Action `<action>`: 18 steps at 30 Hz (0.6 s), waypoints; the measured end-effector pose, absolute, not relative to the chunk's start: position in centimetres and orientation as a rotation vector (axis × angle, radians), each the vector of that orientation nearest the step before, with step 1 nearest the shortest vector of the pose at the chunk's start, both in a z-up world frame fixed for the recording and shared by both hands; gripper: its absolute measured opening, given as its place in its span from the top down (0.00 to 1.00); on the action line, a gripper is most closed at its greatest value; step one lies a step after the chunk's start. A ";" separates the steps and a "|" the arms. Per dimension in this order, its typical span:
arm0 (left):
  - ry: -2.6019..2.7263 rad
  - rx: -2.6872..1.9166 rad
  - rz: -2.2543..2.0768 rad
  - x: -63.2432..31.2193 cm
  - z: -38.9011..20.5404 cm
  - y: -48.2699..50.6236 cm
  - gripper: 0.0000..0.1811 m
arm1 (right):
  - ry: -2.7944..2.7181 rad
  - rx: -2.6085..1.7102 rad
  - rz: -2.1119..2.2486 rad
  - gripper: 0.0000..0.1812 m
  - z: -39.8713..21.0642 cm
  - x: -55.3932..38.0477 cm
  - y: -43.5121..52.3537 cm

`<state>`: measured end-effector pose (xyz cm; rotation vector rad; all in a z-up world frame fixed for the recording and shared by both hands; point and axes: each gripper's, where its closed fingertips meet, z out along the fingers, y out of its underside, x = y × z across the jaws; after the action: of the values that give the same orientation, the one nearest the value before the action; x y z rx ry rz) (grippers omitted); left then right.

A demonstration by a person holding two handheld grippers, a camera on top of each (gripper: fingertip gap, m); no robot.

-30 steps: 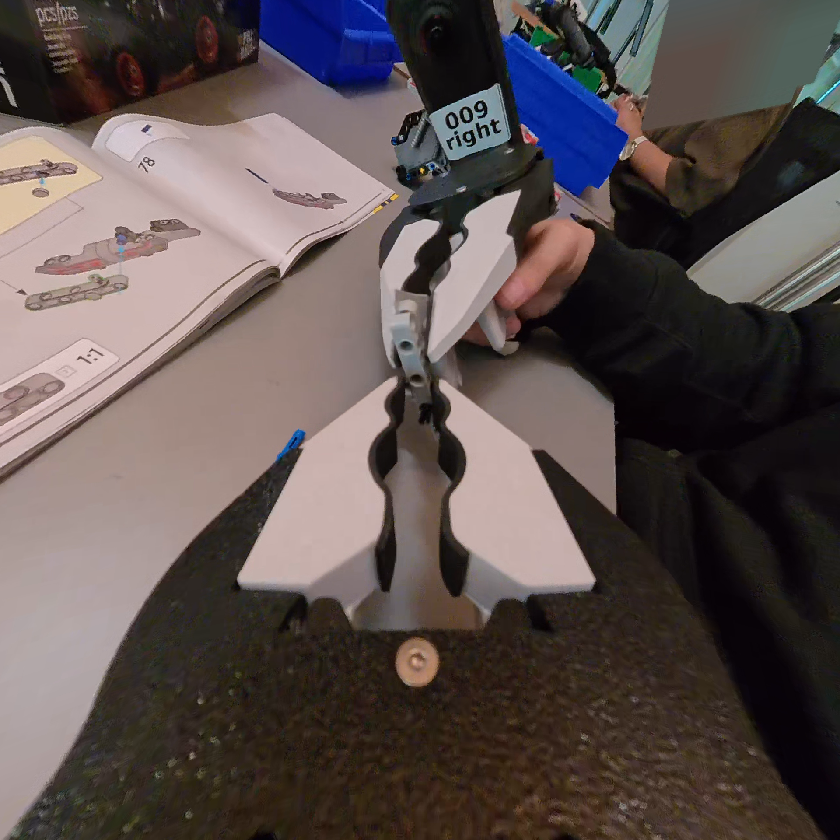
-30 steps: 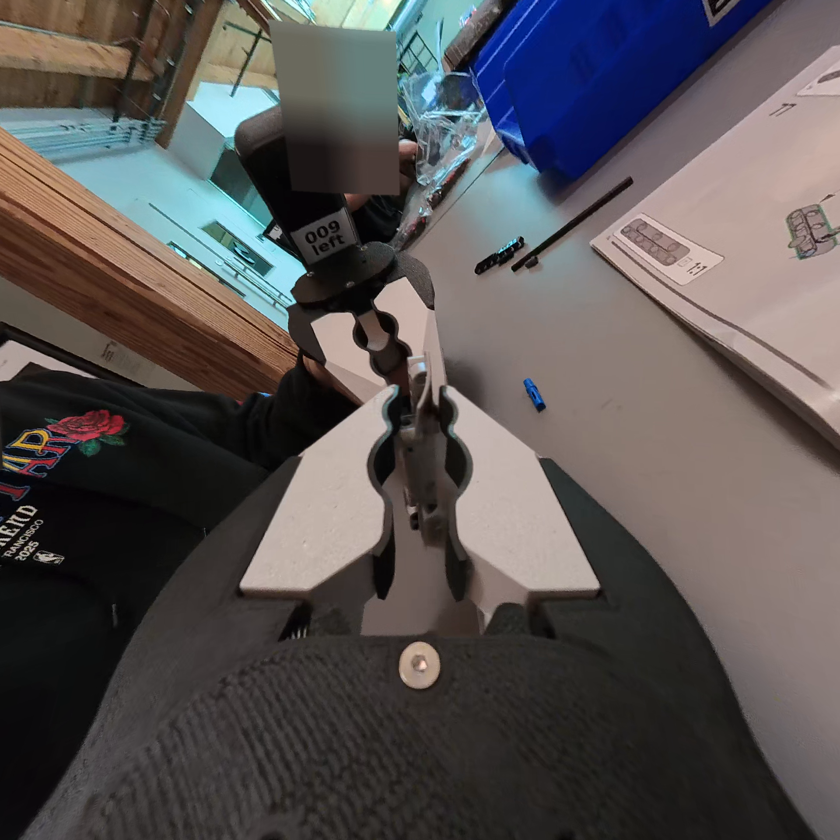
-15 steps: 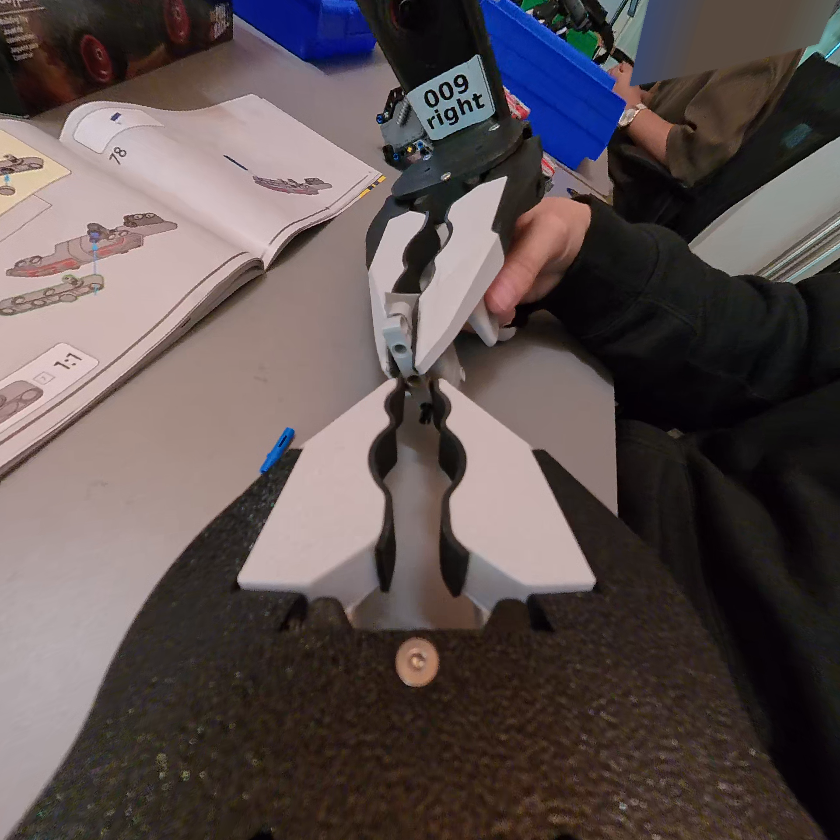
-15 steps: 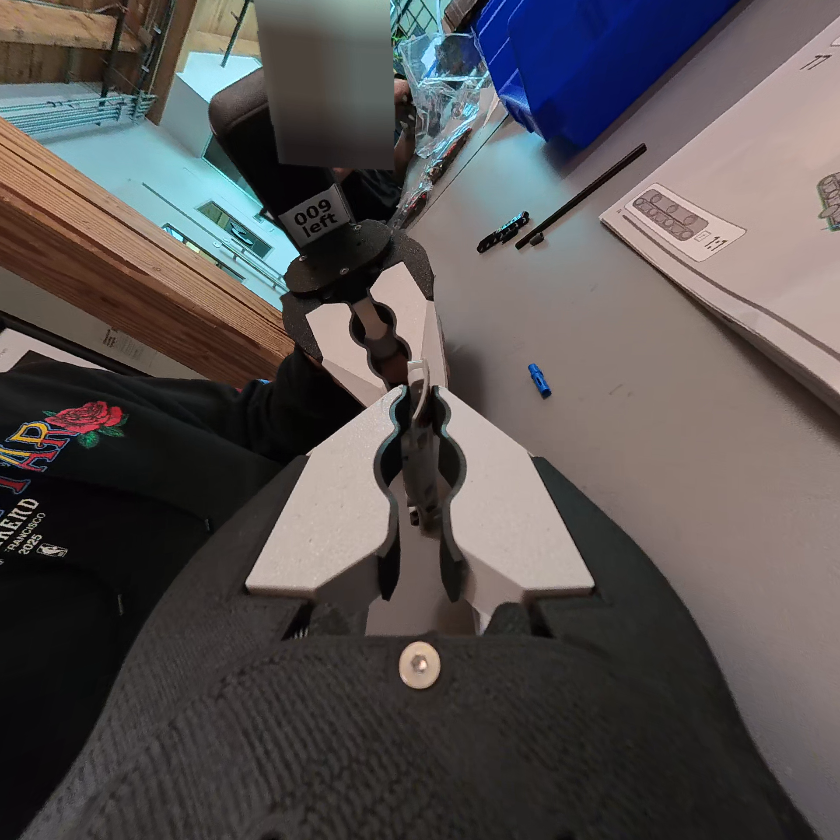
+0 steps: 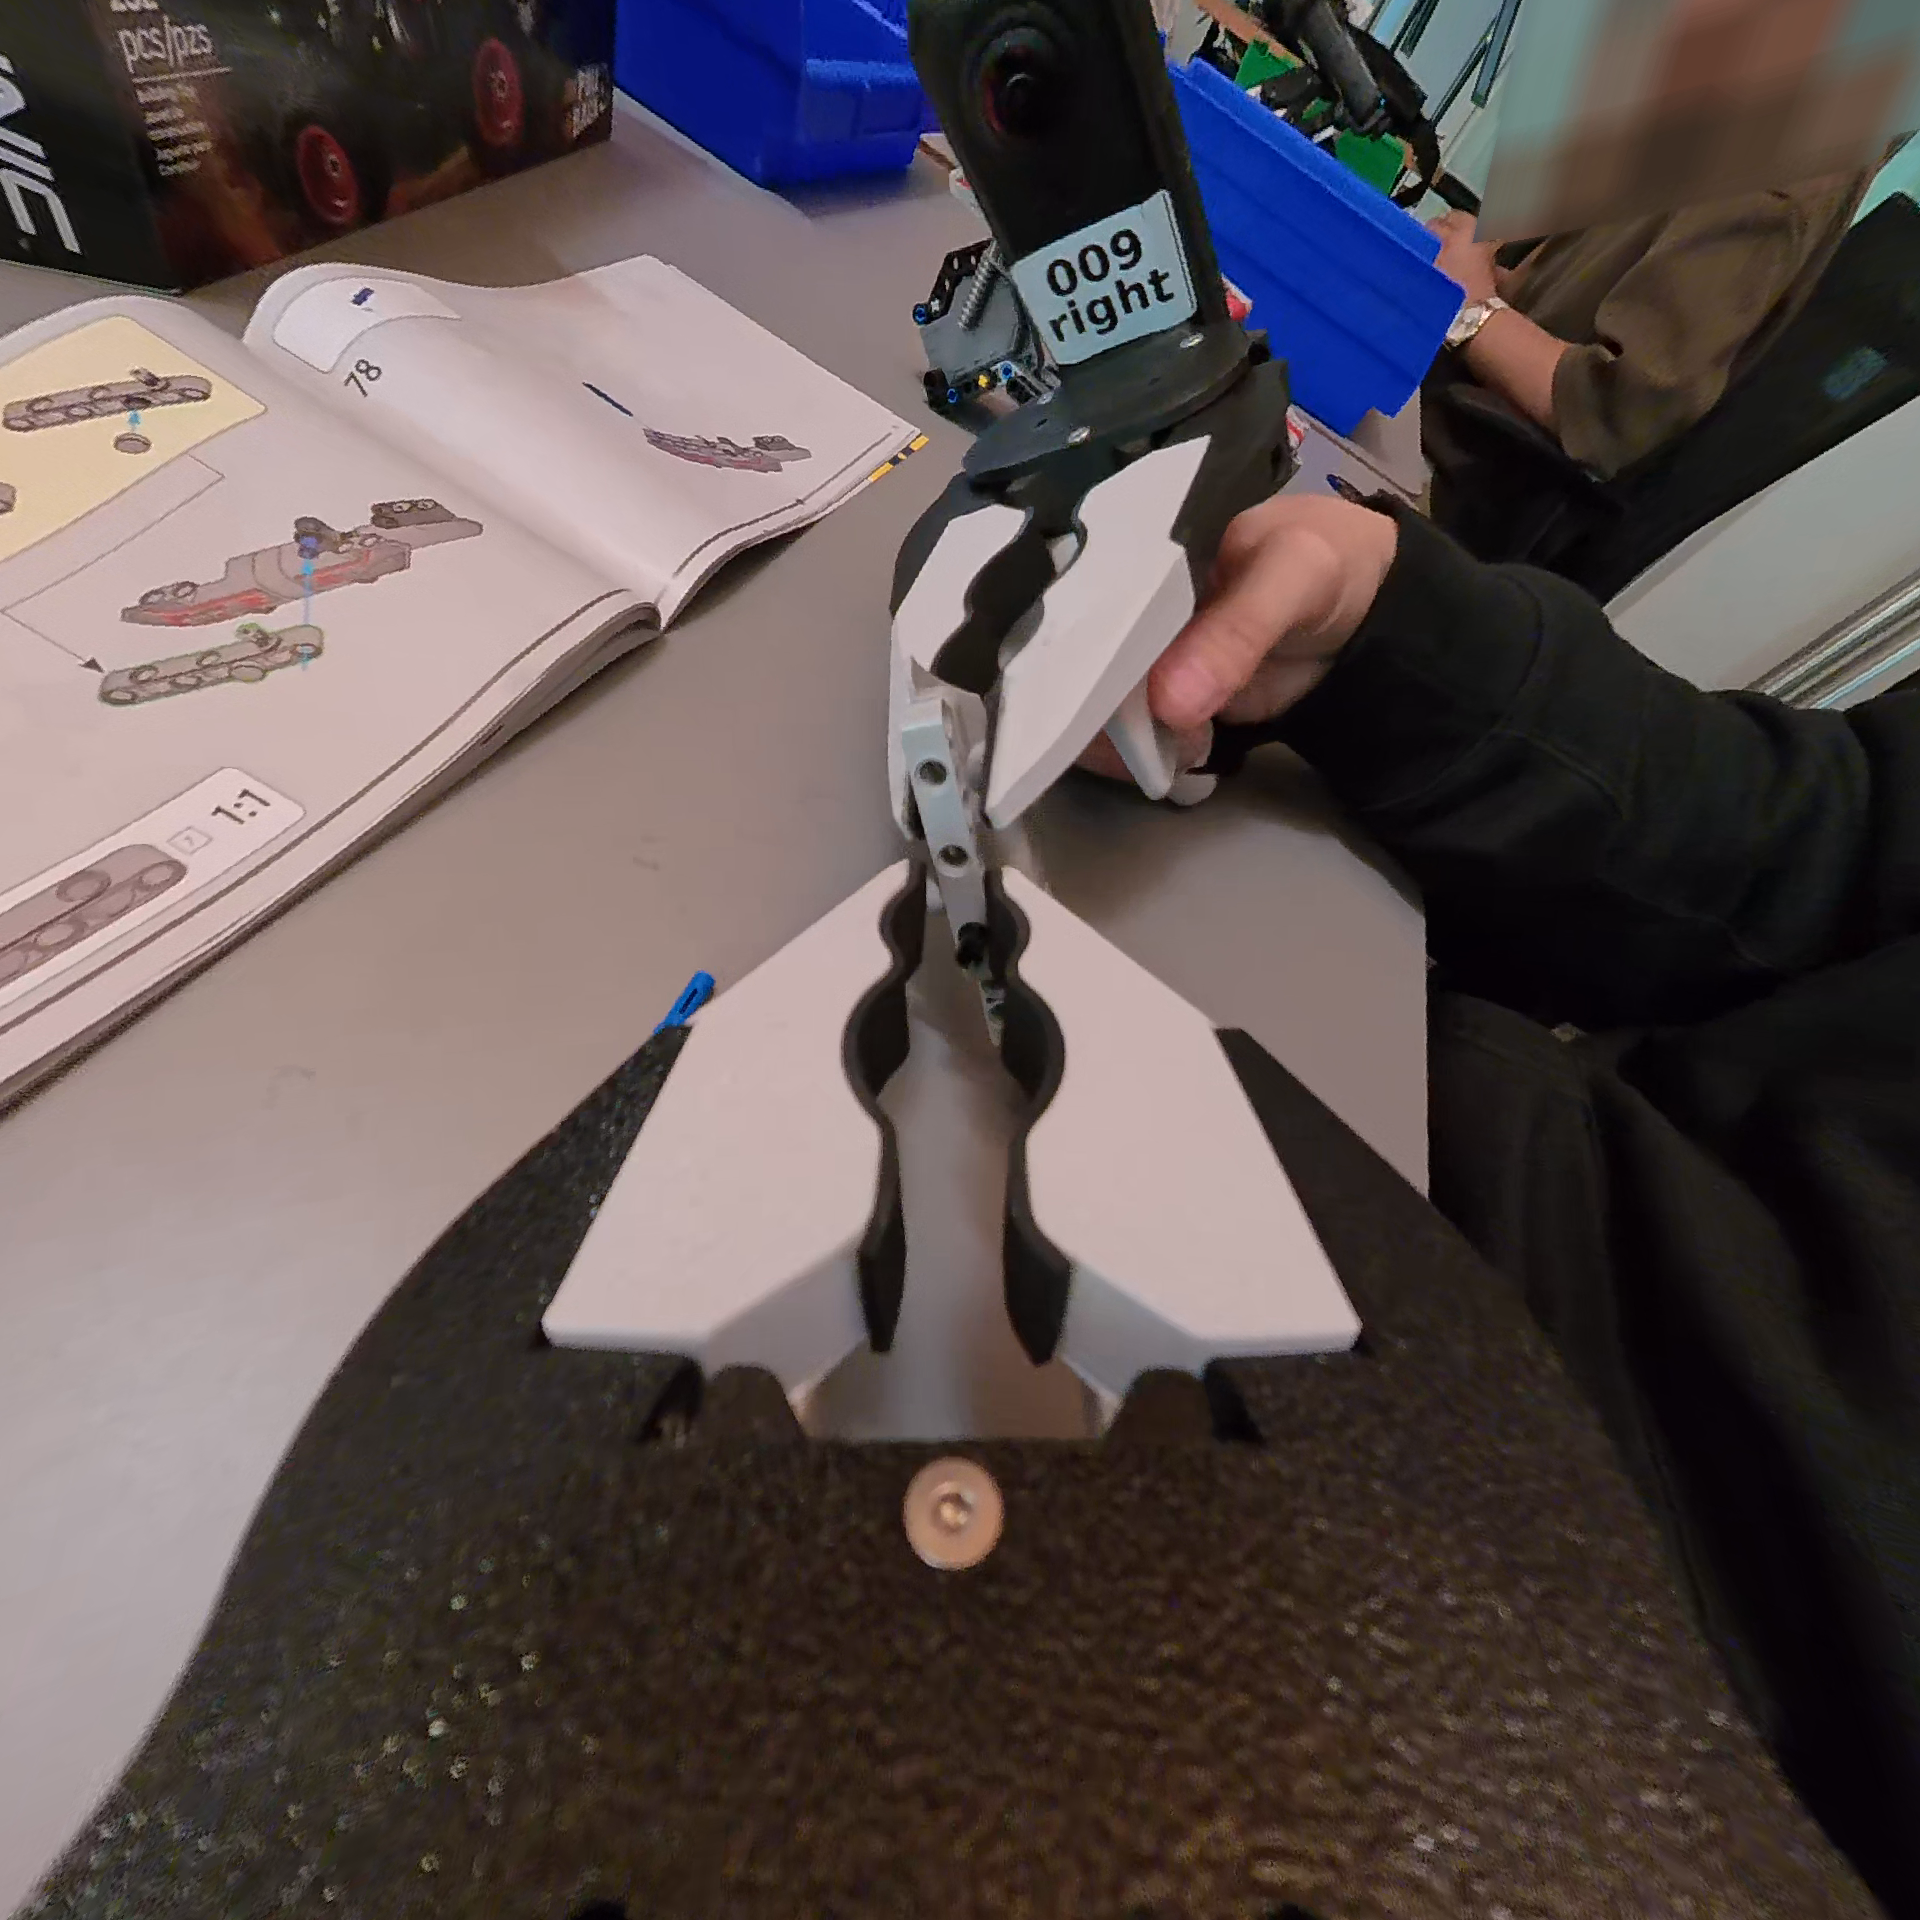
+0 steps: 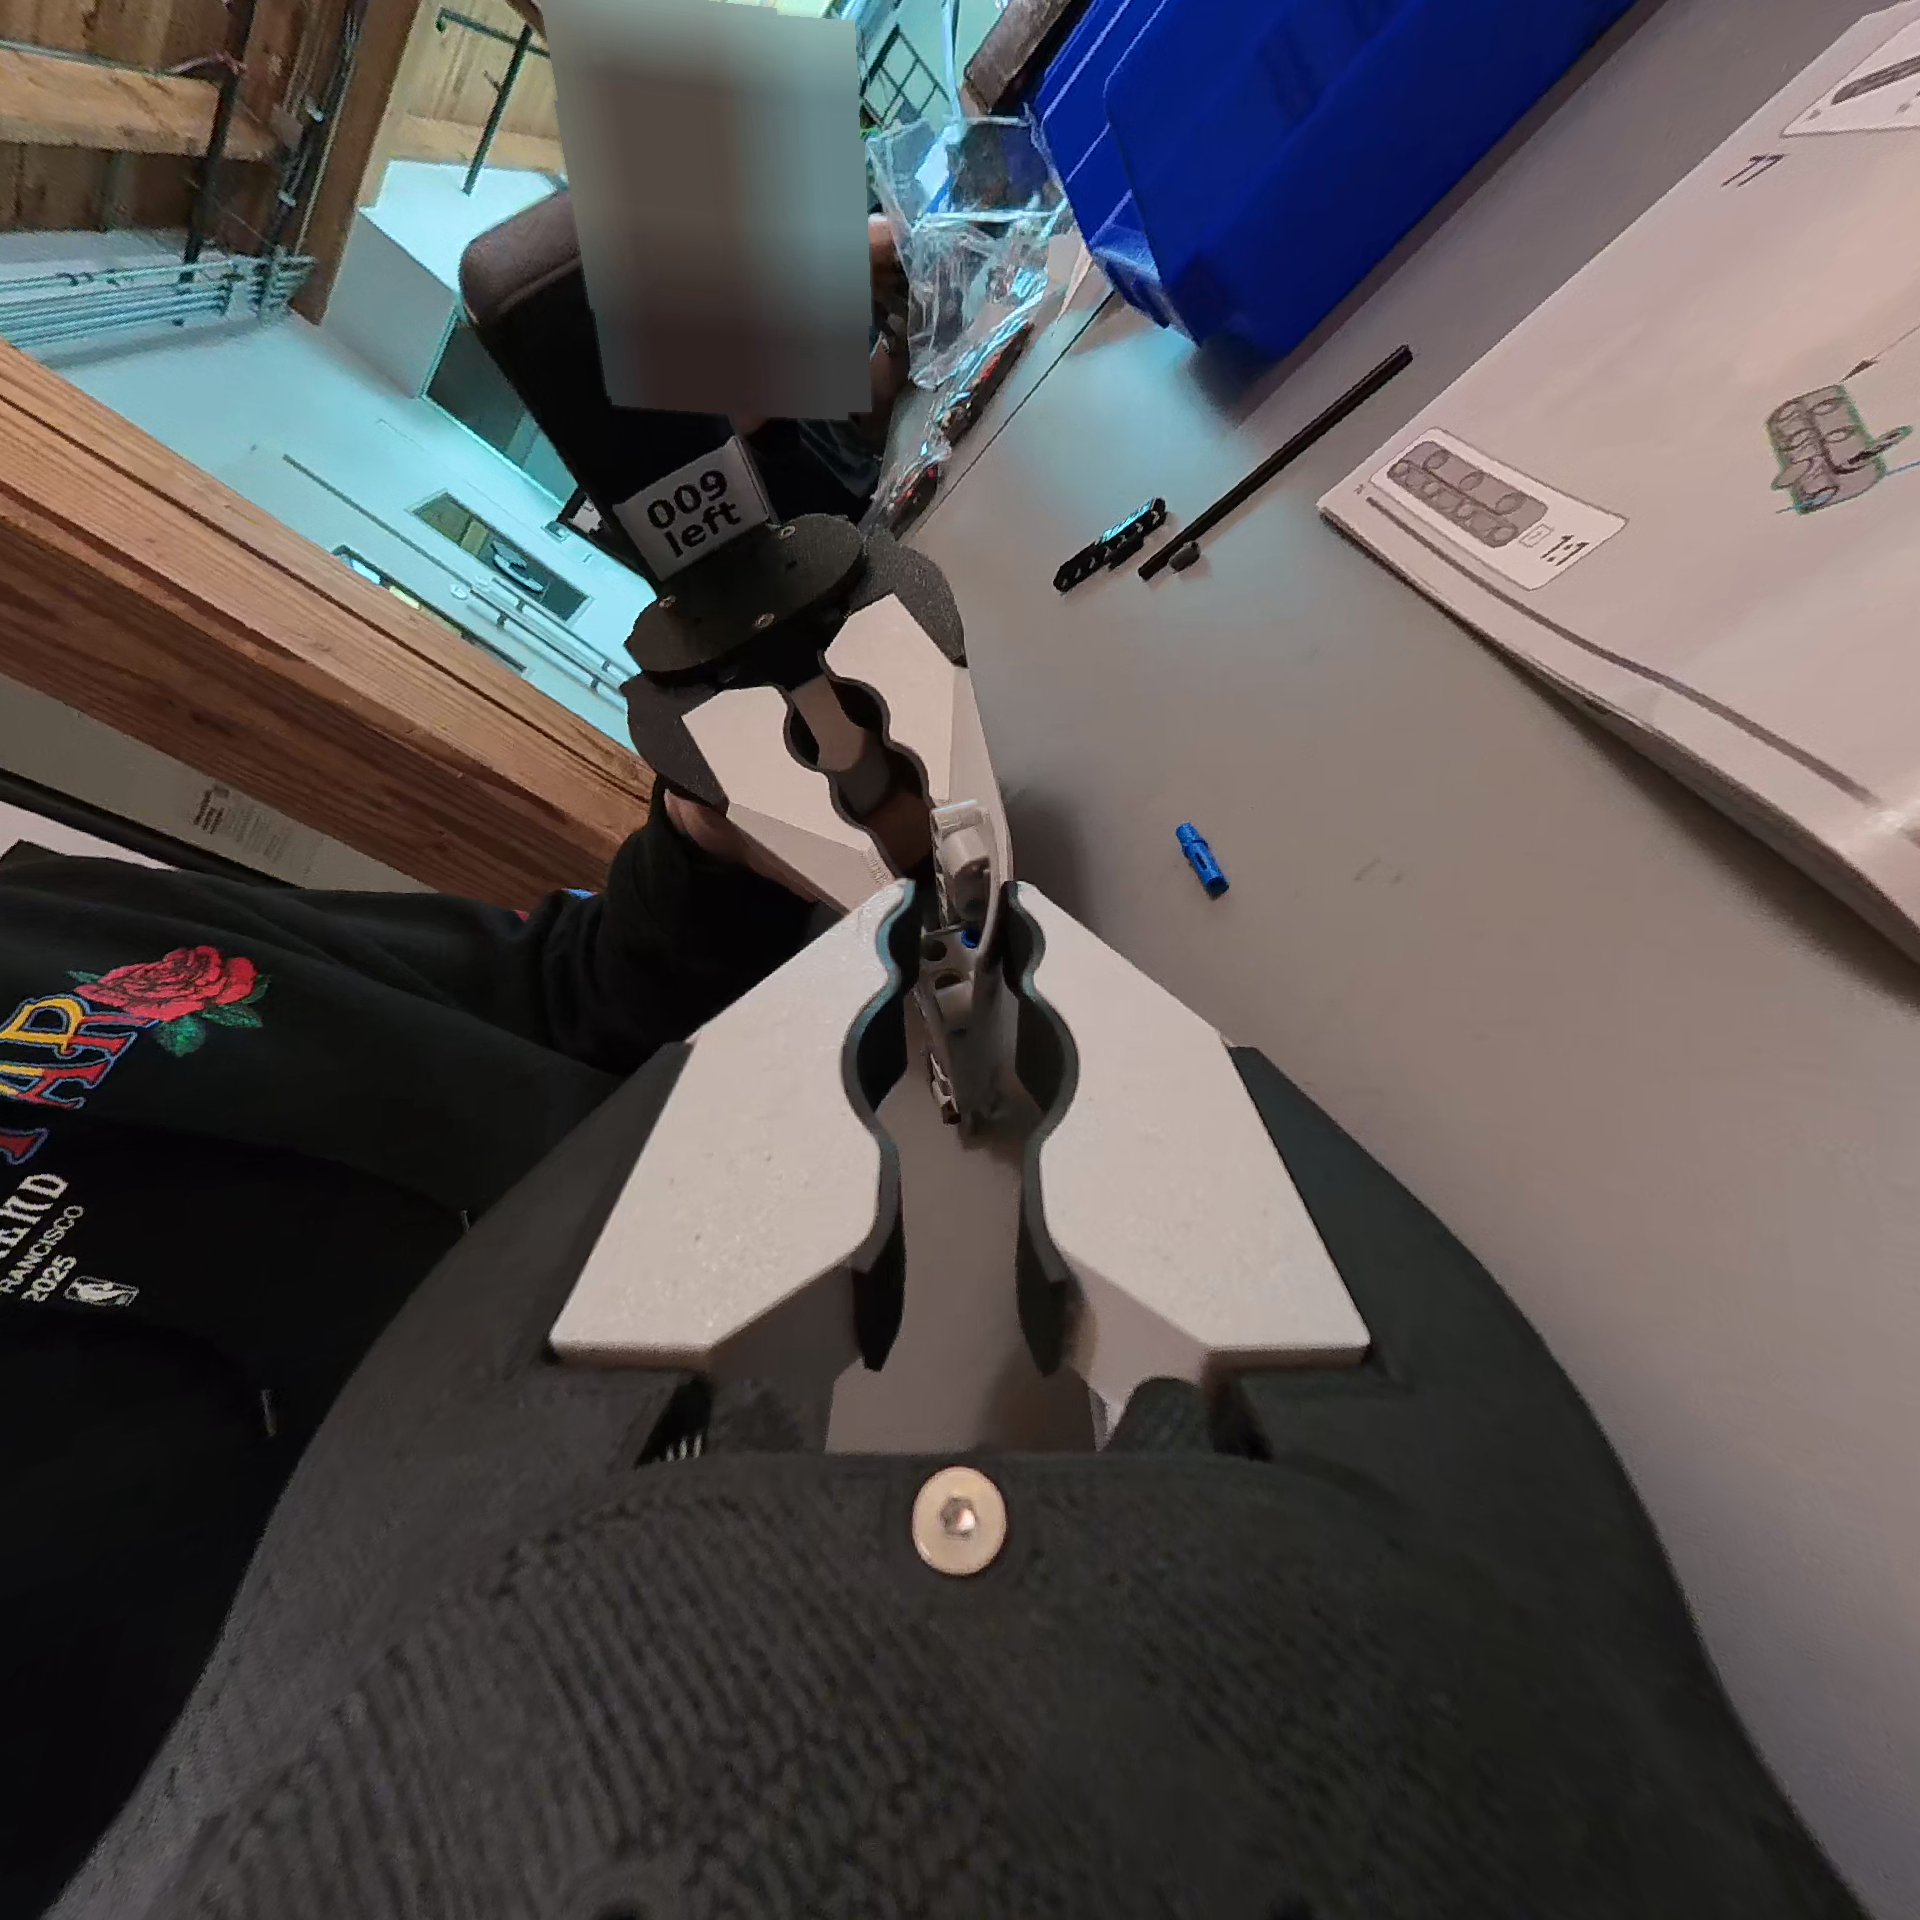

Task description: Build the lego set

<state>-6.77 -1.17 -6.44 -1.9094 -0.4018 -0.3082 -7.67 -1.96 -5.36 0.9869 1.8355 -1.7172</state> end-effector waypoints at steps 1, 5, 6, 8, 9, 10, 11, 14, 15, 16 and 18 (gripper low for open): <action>-0.401 -1.904 -0.314 -6.8 -6.4 -1.2 0.96 | 1.827 0.994 -1.729 0.94 -5.3 -7.8 -1.9; -0.395 -1.917 -0.316 -6.6 -6.5 -1.1 0.95 | 1.827 1.003 -1.739 0.96 -5.2 -7.9 -1.8; -0.393 -1.924 -0.309 -6.6 -6.6 -1.1 0.95 | 1.832 1.006 -1.738 0.96 -5.3 -7.9 -1.8; -0.395 -1.928 -0.300 -6.6 -6.7 -1.1 0.95 | 1.833 1.017 -1.732 0.96 -5.4 -8.0 -1.8; -0.392 -1.930 -0.302 -6.6 -6.7 -1.1 0.95 | 1.832 1.020 -1.729 0.96 -5.4 -8.0 -1.8; -0.383 -1.942 -0.295 -6.6 -6.8 -1.3 0.95 | 1.831 1.022 -1.723 0.97 -5.5 -8.0 -1.8; -0.363 -1.968 -0.261 -6.9 -6.8 -1.9 0.95 | 1.832 1.033 -1.703 0.97 -5.7 -8.0 -1.8; -0.289 -2.010 0.015 -9.5 -5.7 -4.7 0.93 | 1.847 1.107 -1.617 0.97 -7.0 -8.4 -1.3; -0.254 -2.030 0.120 -10.4 -5.5 -5.8 0.93 | 1.845 1.121 -1.600 0.97 -7.2 -8.5 -1.1; -0.226 -2.059 0.207 -11.2 -5.7 -6.8 0.93 | 1.846 1.138 -1.590 0.97 -7.4 -8.7 -0.8; -0.159 -2.133 0.243 -11.4 -7.2 -7.8 0.92 | 1.837 1.155 -1.585 0.97 -7.5 -8.9 -0.6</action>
<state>-11.40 -7.77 -7.17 -2.1334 -0.1588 0.2433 -8.90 -0.65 -7.46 1.1554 1.8374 -1.5849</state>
